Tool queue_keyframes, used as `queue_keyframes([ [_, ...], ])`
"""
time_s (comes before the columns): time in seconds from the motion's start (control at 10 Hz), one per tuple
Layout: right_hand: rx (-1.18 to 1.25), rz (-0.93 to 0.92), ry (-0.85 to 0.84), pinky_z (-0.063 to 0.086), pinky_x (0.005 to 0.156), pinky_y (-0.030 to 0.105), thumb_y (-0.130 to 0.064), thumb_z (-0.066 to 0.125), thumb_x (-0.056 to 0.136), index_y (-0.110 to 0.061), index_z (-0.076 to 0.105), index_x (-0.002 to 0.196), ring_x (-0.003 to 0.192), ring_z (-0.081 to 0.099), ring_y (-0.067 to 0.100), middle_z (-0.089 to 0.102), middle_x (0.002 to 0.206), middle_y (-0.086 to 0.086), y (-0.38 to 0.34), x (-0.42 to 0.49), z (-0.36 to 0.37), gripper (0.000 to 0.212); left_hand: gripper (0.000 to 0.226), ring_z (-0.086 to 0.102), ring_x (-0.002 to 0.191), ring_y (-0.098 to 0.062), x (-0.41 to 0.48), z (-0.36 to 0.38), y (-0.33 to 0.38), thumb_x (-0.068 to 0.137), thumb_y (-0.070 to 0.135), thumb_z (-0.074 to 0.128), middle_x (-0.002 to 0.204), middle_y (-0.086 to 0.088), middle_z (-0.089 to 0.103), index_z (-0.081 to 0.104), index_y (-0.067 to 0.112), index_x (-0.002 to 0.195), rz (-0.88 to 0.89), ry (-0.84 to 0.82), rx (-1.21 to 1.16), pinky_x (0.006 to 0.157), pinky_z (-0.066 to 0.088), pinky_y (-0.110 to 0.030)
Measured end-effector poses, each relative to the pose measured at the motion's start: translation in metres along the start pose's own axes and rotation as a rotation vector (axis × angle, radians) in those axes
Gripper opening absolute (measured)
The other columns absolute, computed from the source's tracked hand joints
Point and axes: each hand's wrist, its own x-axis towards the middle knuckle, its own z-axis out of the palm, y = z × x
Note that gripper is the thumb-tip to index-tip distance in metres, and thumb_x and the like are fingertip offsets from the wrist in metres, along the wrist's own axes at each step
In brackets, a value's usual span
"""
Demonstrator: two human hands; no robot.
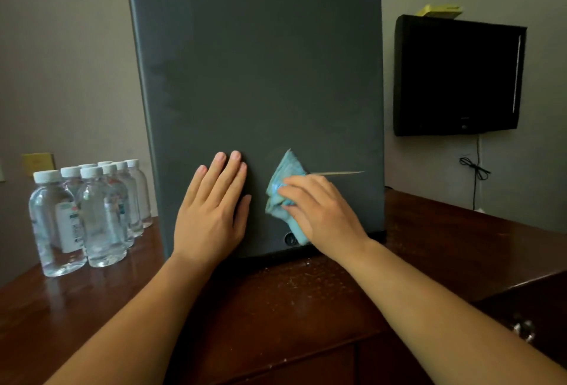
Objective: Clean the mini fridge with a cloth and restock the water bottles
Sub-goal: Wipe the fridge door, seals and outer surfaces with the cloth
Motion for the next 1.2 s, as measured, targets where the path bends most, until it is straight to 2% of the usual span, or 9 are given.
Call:
queue_keyframes([
  [0.1, 0.013, 0.044, 0.004, 0.051, 0.092, 0.044, -0.009, 0.07, 0.091, -0.006, 0.071, 0.114, 0.105, 0.06, 0.029, 0.066, 0.117, 0.009, 0.004, -0.002, -0.003, 0.023, 0.045, 0.038, 0.147, -0.03, -0.001, 0.001, 0.001, 0.103, 0.022, 0.055, 0.156, -0.011, 0.043, 0.054, 0.003, 0.144, 0.003, 0.014, -0.004, 0.12, 0.032, -0.049],
  [0.2, -0.001, -0.105, -0.135, 0.051, 0.092, 0.041, -0.013, 0.073, 0.089, -0.012, 0.072, 0.113, 0.105, 0.061, 0.027, 0.066, 0.117, 0.006, -0.001, -0.008, -0.001, 0.024, 0.045, 0.037, 0.148, -0.029, -0.001, 0.003, 0.001, 0.103, 0.023, 0.055, 0.156, -0.011, 0.043, 0.054, 0.003, 0.143, -0.003, 0.017, -0.013, 0.12, 0.032, -0.05],
  [0.4, -0.006, 0.089, -0.008, 0.052, 0.089, 0.044, -0.014, 0.064, 0.093, -0.008, 0.071, 0.114, 0.104, 0.057, 0.027, 0.065, 0.116, 0.007, -0.002, -0.006, -0.004, 0.022, 0.045, 0.035, 0.149, -0.027, -0.002, 0.007, -0.002, 0.103, 0.023, 0.054, 0.158, -0.009, 0.042, 0.054, 0.005, 0.144, -0.002, 0.034, -0.041, 0.122, 0.029, -0.048],
  [0.5, -0.014, 0.01, -0.076, 0.051, 0.091, 0.042, -0.013, 0.068, 0.094, -0.009, 0.07, 0.115, 0.104, 0.059, 0.027, 0.065, 0.117, 0.007, 0.001, -0.007, -0.003, 0.022, 0.045, 0.035, 0.149, -0.026, -0.003, 0.009, -0.003, 0.103, 0.024, 0.054, 0.158, -0.008, 0.042, 0.054, 0.005, 0.144, -0.006, 0.049, -0.046, 0.122, 0.028, -0.046],
  [0.6, -0.016, 0.04, -0.052, 0.051, 0.093, 0.039, -0.014, 0.068, 0.093, -0.01, 0.069, 0.116, 0.105, 0.058, 0.026, 0.064, 0.118, 0.006, 0.002, -0.007, 0.0, 0.023, 0.045, 0.035, 0.149, -0.026, -0.003, 0.009, -0.004, 0.103, 0.024, 0.054, 0.158, -0.007, 0.043, 0.054, 0.006, 0.144, -0.009, 0.06, -0.045, 0.123, 0.027, -0.046],
  [0.7, -0.03, 0.25, 0.065, 0.047, 0.101, 0.035, -0.017, 0.063, 0.094, -0.01, 0.066, 0.119, 0.112, 0.054, 0.022, 0.061, 0.123, 0.005, 0.005, -0.008, 0.0, 0.026, 0.045, 0.036, 0.149, -0.025, -0.003, 0.009, -0.002, 0.102, 0.024, 0.054, 0.157, -0.007, 0.043, 0.055, 0.006, 0.143, -0.018, 0.066, -0.041, 0.123, 0.027, -0.046],
  [0.9, -0.035, 0.138, -0.027, 0.052, 0.089, 0.043, -0.016, 0.067, 0.092, -0.011, 0.064, 0.117, 0.103, 0.056, 0.026, 0.059, 0.118, 0.006, 0.006, -0.01, 0.0, 0.026, 0.046, 0.034, 0.15, -0.027, -0.002, 0.009, 0.003, 0.102, 0.025, 0.052, 0.158, -0.008, 0.042, 0.054, 0.007, 0.144, -0.025, 0.057, -0.027, 0.122, 0.027, -0.048],
  [1.0, -0.073, 0.42, 0.124, 0.051, 0.091, 0.043, -0.014, 0.068, 0.092, -0.008, 0.064, 0.117, 0.107, 0.052, 0.026, 0.057, 0.12, 0.01, 0.008, -0.009, 0.0, 0.026, 0.044, 0.037, 0.148, -0.026, 0.001, 0.009, 0.006, 0.103, 0.022, 0.051, 0.158, -0.008, 0.043, 0.054, 0.008, 0.144, 0.007, 0.042, -0.007, 0.122, 0.028, -0.049],
  [1.2, -0.157, 0.698, 0.254, 0.047, 0.093, 0.044, -0.024, 0.055, 0.095, -0.007, 0.057, 0.121, 0.111, 0.053, 0.033, 0.054, 0.121, 0.015, 0.005, -0.004, 0.007, 0.031, 0.045, 0.039, 0.146, -0.027, 0.025, 0.015, 0.034, 0.102, 0.023, 0.048, 0.156, -0.01, 0.045, 0.057, 0.005, 0.141, 0.081, -0.022, -0.036, 0.12, 0.032, -0.048],
])
